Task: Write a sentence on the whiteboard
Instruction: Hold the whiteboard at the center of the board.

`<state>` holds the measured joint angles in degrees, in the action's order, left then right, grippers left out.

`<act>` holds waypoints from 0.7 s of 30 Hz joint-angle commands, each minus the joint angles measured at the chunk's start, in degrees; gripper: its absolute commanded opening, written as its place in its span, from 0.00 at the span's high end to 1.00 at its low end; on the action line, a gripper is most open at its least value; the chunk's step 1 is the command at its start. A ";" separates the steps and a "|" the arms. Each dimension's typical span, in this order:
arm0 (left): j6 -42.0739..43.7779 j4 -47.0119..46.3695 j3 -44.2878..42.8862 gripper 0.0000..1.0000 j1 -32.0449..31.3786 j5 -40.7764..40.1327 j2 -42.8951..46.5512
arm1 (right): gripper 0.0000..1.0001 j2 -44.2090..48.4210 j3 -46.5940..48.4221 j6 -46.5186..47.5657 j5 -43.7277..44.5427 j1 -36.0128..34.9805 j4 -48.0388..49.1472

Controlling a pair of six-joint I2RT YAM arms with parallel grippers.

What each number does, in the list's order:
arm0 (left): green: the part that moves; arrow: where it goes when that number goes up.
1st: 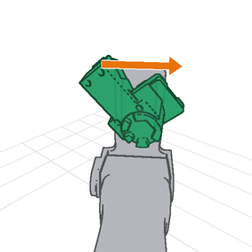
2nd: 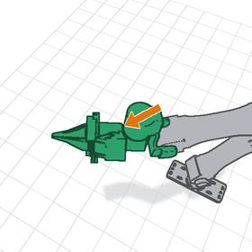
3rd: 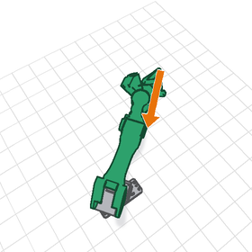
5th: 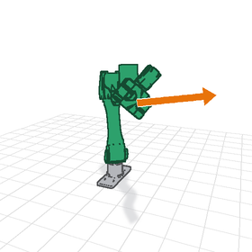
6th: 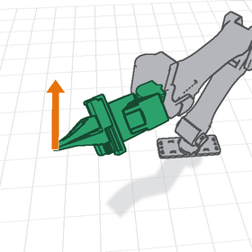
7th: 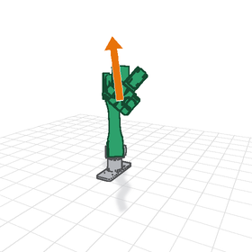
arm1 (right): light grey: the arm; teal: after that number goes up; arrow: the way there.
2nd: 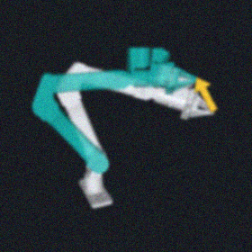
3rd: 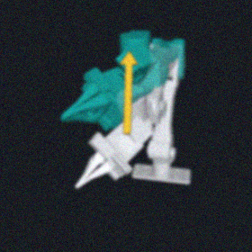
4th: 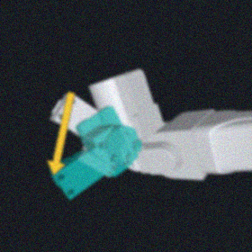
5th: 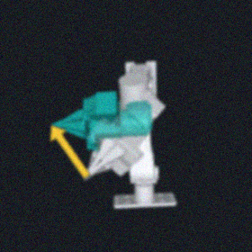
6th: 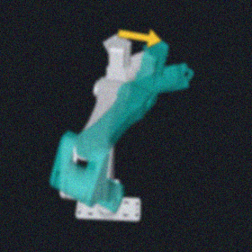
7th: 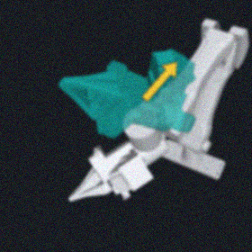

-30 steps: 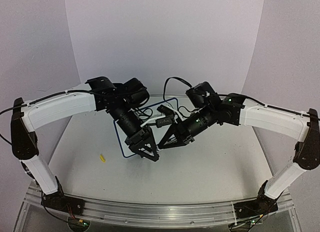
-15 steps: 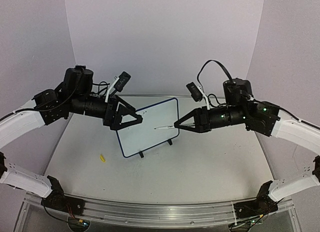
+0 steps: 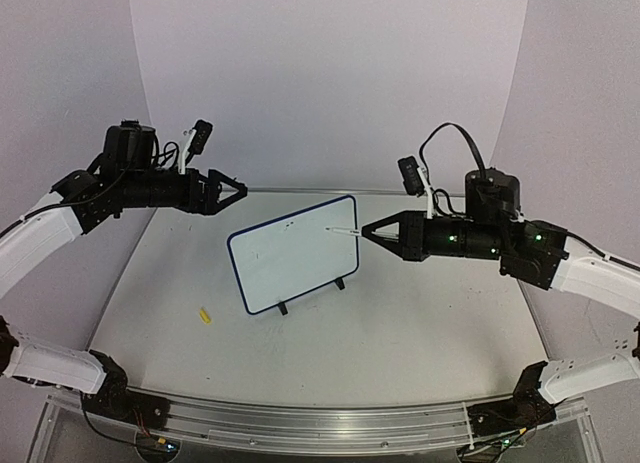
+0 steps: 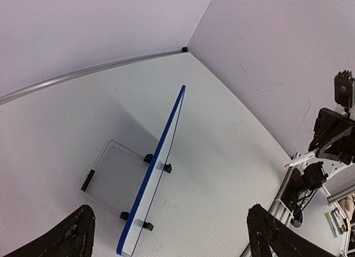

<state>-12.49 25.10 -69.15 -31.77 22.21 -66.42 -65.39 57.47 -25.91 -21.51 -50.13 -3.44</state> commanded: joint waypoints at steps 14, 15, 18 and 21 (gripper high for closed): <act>18.26 7.52 -2.81 0.06 8.49 14.42 -8.76 | 1.00 -11.98 -6.87 7.45 -27.49 13.18 22.06; 19.13 7.89 -3.29 0.06 8.72 14.65 -9.60 | 1.00 -12.60 -6.68 7.59 -28.02 13.31 22.58; 21.33 8.89 -3.97 0.06 8.83 14.51 -11.36 | 1.00 -14.04 -6.32 7.94 -28.95 13.39 24.19; 22.13 6.77 -1.57 0.06 8.83 13.62 -10.69 | 1.00 -14.98 -6.49 7.90 -28.67 13.33 25.76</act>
<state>5.86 34.47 -70.78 -23.13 34.91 -77.81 -79.27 50.48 -18.82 -47.19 -36.82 15.60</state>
